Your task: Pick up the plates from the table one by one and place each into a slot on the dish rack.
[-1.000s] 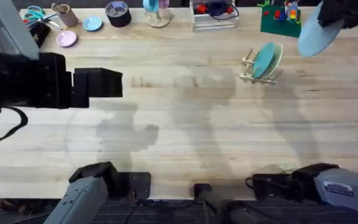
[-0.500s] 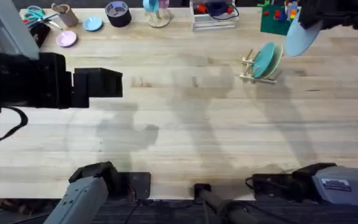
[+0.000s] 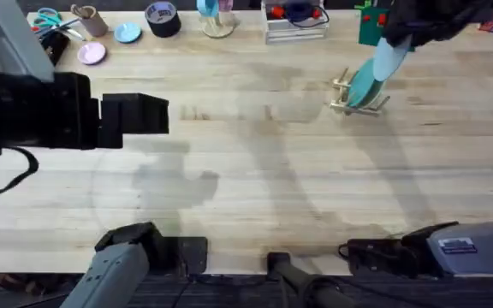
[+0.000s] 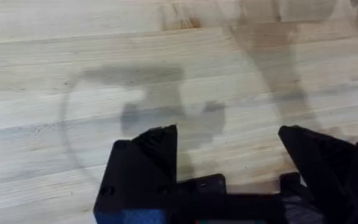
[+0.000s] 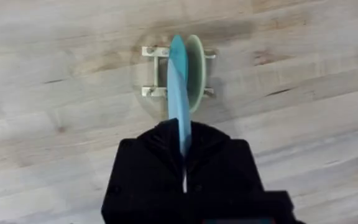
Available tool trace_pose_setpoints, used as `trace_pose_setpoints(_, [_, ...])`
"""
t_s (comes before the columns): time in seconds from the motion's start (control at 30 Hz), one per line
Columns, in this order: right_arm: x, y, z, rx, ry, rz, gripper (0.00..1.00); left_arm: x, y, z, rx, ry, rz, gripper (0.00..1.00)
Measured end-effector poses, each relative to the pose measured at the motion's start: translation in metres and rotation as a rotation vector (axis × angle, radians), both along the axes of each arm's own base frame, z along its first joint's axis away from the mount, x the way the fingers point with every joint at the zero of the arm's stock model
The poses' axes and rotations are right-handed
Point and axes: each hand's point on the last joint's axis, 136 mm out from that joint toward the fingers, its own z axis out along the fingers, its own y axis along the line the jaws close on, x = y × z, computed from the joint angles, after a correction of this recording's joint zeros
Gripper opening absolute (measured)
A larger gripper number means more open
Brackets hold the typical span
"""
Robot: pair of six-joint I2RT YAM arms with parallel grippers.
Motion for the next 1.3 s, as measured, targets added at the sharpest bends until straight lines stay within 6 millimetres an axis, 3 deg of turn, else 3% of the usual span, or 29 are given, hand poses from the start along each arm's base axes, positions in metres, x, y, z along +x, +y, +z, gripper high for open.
trace_pose_setpoints(0.77, [0.027, 0.008, -0.04, -0.017, 0.072, 0.001, 0.031, 0.0, 0.0, 0.0, 0.0, 0.0, 0.0, 0.993])
trace_pose_setpoints(1.13, [0.029, 0.009, -0.045, -0.015, 0.079, -0.01, 0.031, 0.0, 0.0, 0.0, 0.0, 0.0, 0.0, 0.992])
trace_pose_setpoints(1.3, [0.032, 0.01, -0.056, -0.02, 0.108, -0.022, 0.031, 0.0, 0.0, 0.0, 0.0, 0.0, 0.0, 0.993])
